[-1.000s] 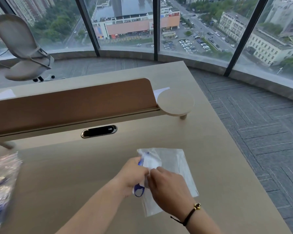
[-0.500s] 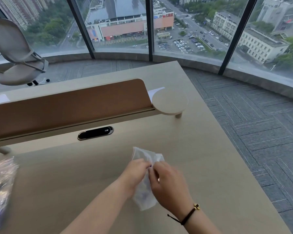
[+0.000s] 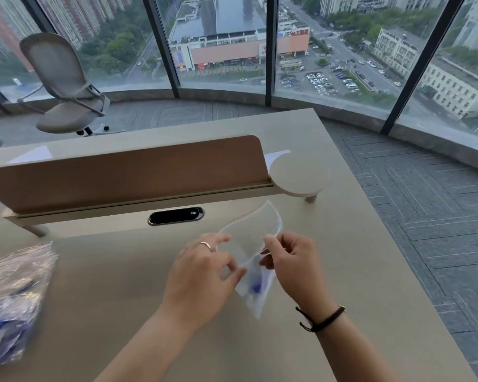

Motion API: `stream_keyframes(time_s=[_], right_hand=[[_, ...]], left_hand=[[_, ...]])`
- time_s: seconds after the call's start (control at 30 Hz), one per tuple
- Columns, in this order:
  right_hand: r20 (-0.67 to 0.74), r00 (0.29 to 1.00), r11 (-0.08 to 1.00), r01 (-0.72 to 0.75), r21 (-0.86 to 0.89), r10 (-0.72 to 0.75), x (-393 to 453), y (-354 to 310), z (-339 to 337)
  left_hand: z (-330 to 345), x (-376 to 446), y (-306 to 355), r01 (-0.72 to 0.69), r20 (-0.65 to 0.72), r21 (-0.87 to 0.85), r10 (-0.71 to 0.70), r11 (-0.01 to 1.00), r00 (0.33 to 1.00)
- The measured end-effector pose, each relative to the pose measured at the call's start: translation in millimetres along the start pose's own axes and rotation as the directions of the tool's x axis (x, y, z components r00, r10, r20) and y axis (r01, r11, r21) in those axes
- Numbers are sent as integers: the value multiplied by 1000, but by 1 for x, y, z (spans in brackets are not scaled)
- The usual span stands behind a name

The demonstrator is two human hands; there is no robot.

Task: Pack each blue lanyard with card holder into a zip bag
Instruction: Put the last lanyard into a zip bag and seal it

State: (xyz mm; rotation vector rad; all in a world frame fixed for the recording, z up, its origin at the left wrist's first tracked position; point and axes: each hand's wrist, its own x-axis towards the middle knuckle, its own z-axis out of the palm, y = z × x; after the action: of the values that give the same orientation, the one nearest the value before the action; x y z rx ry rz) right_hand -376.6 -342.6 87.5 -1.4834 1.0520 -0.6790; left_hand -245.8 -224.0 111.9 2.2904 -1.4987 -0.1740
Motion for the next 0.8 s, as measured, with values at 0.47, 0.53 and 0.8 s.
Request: stream_keyframes(time_s=[0.47,0.53,0.8], right_hand=[[569,788,539,594,-598,-237,28,-6,14],[640,742,492,640,-590,-198,30,-9,30],[578,745,651,626,-431,-334,-16,-43,122]], left_hand=[[-53,-18,-80,-1,3,-52,1,999,1000],[-66,-27,-98,-24,-30,-95,21,995,999],[-123,-78,-211,154,-122,-368,-212,917,970]])
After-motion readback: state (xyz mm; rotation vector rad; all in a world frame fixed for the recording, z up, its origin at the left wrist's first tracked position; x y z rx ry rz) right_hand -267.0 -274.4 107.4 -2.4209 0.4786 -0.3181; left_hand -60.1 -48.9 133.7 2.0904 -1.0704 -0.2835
